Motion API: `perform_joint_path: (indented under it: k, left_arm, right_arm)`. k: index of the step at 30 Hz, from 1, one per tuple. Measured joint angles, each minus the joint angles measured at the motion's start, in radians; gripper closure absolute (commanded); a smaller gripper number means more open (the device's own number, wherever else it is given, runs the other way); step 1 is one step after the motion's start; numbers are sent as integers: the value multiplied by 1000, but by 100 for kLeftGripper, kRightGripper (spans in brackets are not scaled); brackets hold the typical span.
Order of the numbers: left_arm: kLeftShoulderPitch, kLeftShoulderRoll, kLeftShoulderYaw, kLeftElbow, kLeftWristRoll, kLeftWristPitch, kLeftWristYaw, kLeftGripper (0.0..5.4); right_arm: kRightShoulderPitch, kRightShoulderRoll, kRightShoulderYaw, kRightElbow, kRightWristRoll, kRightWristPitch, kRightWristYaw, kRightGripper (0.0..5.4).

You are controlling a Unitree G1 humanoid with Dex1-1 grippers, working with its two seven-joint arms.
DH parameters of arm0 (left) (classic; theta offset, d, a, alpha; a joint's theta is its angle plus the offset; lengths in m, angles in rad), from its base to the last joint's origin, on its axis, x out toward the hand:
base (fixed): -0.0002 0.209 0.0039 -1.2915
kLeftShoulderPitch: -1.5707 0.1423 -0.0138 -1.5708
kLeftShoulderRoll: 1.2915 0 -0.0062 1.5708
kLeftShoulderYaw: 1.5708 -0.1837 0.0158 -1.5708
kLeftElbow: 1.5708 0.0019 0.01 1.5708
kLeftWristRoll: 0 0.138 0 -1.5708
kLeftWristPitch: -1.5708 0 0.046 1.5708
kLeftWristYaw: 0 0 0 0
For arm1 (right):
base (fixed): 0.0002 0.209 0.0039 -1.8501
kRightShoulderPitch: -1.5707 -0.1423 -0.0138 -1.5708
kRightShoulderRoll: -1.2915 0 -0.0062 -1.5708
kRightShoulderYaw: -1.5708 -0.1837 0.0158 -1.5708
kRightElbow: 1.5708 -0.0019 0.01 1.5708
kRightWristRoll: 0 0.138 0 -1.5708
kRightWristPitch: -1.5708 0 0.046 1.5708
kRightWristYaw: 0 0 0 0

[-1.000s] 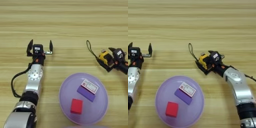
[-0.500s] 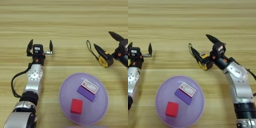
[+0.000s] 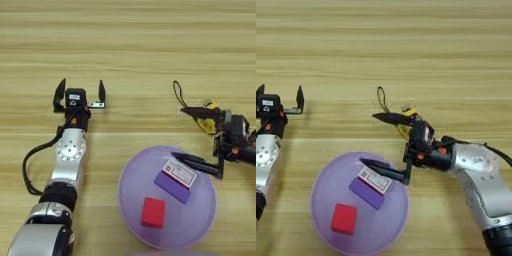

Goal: Move the objects on the table

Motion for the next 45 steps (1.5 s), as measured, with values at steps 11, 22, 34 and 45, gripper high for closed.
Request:
perform_joint_path:
  k: [11,22,34,45]
  left_arm:
    - [-9,-2,0,11,0,0,4,0]
    - [-9,-2,0,10,0,-1,4,0]
    - [-8,-5,-2,-2,1,-1,5,0]
    - [-8,-13,-2,-9,2,-1,7,0]
  right_arm:
    - [0,-29,153,17,-70,88,95,3]
    - [-18,-40,233,63,-155,108,116,3]
    - [-56,-41,316,95,-294,22,125,3]
    - [-71,-27,345,93,-318,-44,136,3]
